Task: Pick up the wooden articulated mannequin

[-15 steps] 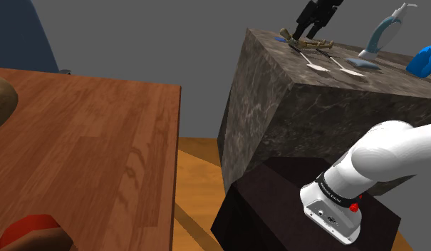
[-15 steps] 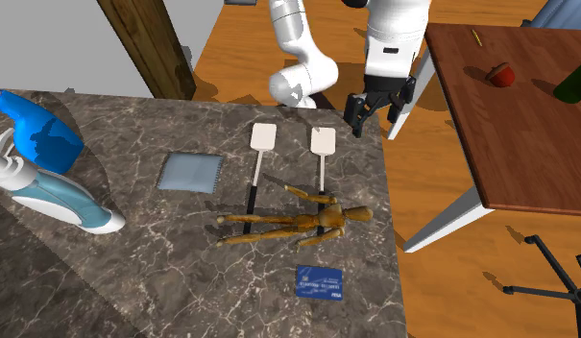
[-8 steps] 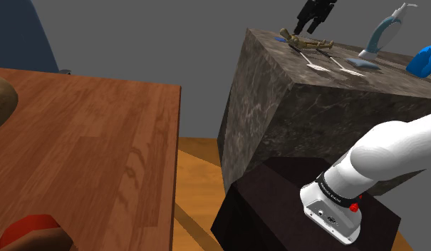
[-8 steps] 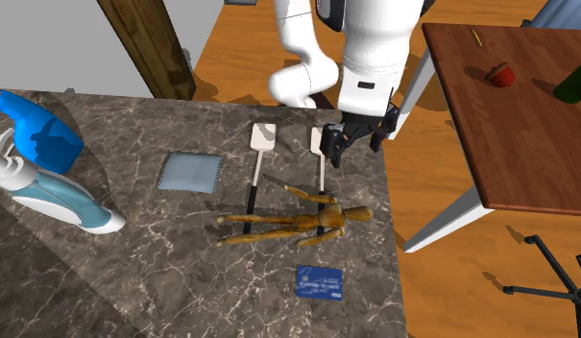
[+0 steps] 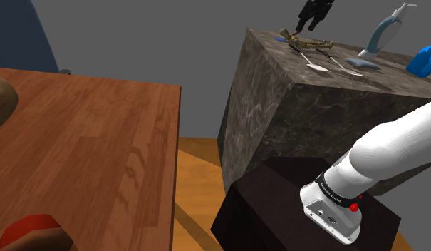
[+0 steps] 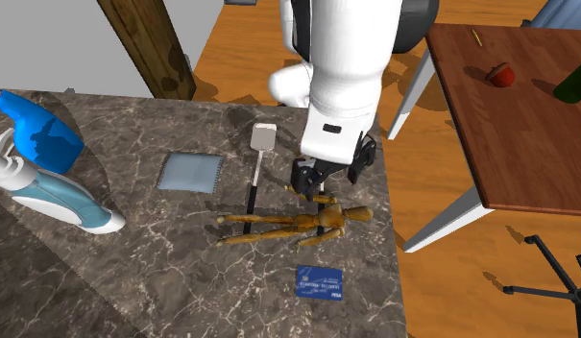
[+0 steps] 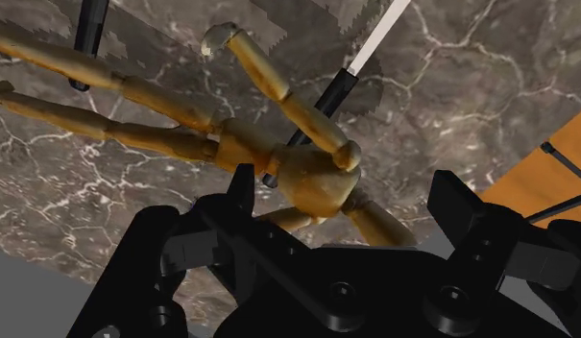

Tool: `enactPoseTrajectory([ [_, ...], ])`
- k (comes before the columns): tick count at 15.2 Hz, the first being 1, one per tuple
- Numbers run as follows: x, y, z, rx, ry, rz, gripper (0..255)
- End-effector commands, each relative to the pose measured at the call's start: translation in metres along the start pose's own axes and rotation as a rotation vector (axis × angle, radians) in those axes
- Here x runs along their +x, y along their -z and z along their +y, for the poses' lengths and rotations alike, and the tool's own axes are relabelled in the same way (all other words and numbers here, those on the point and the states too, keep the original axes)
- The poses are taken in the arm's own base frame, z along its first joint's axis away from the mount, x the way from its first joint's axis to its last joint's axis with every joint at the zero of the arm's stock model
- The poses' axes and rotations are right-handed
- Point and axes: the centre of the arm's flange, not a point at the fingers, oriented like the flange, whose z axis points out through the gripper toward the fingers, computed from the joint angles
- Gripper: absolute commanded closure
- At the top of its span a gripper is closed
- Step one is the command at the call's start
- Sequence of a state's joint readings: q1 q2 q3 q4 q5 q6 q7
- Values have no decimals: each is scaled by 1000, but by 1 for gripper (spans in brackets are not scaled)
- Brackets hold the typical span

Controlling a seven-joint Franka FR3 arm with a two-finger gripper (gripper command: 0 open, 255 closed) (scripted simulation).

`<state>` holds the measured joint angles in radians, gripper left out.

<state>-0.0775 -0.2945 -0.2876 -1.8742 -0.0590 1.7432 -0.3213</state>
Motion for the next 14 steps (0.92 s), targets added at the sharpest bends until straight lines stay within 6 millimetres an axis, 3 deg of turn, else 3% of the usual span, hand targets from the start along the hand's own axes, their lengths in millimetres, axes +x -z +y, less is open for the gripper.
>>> enactPoseTrajectory([
  [1, 0, -7, 4, -1, 0, 0, 0],
  [6, -4, -36, 3, -1, 0, 0, 0],
  [8, -4, -36, 3, -1, 0, 0, 0],
  [9, -5, -36, 3, -1, 0, 0, 255],
  [14, -5, -36, 3, -1, 0, 0, 255],
])
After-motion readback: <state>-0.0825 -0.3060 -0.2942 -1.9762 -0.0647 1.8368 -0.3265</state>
